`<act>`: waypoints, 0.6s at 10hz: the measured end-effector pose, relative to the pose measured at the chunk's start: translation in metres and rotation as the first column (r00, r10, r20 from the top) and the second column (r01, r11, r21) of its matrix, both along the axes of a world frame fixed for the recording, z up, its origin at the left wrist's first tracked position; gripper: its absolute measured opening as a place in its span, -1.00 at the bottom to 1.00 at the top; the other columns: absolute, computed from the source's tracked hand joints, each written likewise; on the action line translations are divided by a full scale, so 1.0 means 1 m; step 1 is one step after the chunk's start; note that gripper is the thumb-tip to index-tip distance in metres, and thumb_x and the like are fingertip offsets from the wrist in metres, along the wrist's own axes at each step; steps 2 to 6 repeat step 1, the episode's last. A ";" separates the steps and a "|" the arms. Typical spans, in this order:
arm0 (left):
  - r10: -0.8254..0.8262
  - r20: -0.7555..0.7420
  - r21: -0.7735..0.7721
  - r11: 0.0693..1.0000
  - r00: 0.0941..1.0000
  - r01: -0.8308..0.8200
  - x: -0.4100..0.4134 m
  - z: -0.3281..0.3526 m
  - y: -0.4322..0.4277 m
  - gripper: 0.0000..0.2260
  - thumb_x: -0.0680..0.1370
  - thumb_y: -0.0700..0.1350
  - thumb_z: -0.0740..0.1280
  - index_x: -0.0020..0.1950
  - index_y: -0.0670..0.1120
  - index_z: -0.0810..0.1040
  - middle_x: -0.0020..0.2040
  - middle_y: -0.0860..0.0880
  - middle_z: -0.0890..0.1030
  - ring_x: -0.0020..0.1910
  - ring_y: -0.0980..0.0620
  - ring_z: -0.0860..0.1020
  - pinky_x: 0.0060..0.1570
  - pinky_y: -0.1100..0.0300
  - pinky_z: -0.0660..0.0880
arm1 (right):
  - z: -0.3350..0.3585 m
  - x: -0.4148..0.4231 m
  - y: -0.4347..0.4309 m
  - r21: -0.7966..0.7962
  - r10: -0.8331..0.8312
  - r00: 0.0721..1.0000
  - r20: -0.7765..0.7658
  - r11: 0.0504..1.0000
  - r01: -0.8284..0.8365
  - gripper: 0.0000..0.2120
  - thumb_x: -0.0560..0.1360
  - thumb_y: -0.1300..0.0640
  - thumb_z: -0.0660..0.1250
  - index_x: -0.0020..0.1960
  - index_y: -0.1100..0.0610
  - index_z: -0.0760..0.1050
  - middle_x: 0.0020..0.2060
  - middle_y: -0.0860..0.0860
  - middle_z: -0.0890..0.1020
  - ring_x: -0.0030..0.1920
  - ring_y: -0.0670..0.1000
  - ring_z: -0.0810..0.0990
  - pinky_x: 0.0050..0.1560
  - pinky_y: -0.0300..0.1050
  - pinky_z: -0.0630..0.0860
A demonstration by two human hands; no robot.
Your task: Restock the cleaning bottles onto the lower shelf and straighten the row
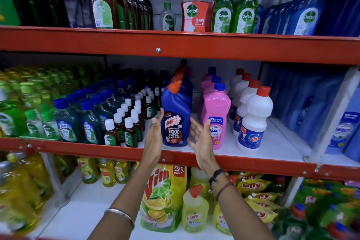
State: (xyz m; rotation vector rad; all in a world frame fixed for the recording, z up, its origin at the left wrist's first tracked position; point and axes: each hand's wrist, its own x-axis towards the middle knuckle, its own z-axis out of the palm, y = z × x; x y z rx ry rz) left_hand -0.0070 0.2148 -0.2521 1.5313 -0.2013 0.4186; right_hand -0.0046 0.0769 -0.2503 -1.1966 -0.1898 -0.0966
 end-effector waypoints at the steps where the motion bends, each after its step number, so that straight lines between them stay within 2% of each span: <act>1: 0.121 0.068 0.018 0.992 0.990 -0.123 0.002 0.002 -0.007 -0.49 0.40 0.54 -0.01 0.29 0.41 0.31 0.44 0.05 0.37 0.38 0.04 0.39 0.30 0.01 0.44 | -0.006 -0.007 -0.007 -0.002 -0.088 0.995 0.048 0.996 0.088 -0.43 0.45 -0.27 -0.02 0.22 0.07 0.46 0.26 0.12 0.53 0.20 0.00 0.55 0.26 0.05 0.45; 6: 0.121 0.068 0.018 0.992 0.990 -0.123 0.002 0.002 -0.007 -0.49 0.40 0.54 -0.01 0.29 0.41 0.31 0.44 0.05 0.37 0.38 0.04 0.39 0.30 0.01 0.44 | -0.006 -0.007 -0.007 -0.002 -0.088 0.995 0.048 0.996 0.088 -0.43 0.45 -0.27 -0.02 0.22 0.07 0.46 0.26 0.12 0.53 0.20 0.00 0.55 0.26 0.05 0.45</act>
